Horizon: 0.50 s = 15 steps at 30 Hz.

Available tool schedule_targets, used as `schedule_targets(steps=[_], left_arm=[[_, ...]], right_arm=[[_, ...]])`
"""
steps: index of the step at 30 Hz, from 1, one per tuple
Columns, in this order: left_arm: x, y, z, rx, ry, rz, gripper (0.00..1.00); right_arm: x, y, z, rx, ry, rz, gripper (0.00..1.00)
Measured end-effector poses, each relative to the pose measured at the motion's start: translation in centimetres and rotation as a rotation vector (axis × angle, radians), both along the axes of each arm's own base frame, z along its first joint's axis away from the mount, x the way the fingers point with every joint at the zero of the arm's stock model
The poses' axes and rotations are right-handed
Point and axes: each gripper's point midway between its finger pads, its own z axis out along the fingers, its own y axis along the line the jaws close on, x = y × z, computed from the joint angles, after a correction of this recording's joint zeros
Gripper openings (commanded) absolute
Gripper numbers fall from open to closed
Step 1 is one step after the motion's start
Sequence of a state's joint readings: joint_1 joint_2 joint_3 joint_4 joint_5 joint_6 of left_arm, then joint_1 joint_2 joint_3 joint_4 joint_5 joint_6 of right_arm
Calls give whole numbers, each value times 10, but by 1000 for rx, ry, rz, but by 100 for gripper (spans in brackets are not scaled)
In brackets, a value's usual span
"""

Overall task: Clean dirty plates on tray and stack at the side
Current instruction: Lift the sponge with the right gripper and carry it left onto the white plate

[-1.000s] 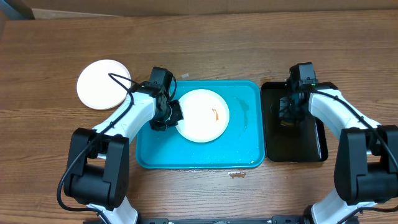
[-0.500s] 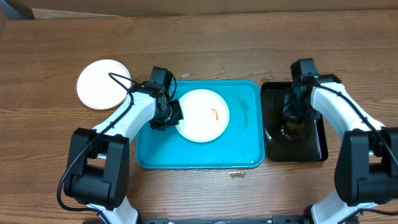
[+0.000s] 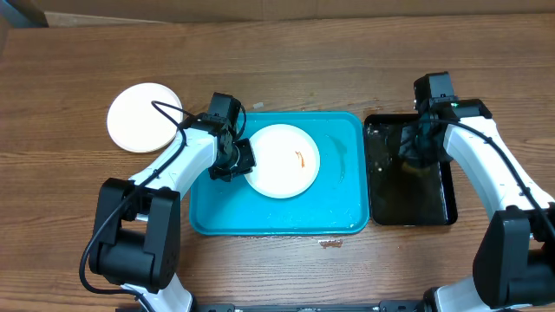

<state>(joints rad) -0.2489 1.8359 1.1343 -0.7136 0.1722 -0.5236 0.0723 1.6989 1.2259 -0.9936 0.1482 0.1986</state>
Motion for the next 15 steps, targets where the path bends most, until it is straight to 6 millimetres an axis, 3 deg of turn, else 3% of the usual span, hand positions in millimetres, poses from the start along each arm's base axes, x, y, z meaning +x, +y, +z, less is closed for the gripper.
schedule_targets(steps=[10, 15], left_arm=[[1, 0, 0, -1, -3, 0, 25], [1, -2, 0, -1, -5, -4, 18]], right_arm=[[6, 2, 6, 13, -21, -1, 4], [11, 3, 7, 16, -42, -5, 4]])
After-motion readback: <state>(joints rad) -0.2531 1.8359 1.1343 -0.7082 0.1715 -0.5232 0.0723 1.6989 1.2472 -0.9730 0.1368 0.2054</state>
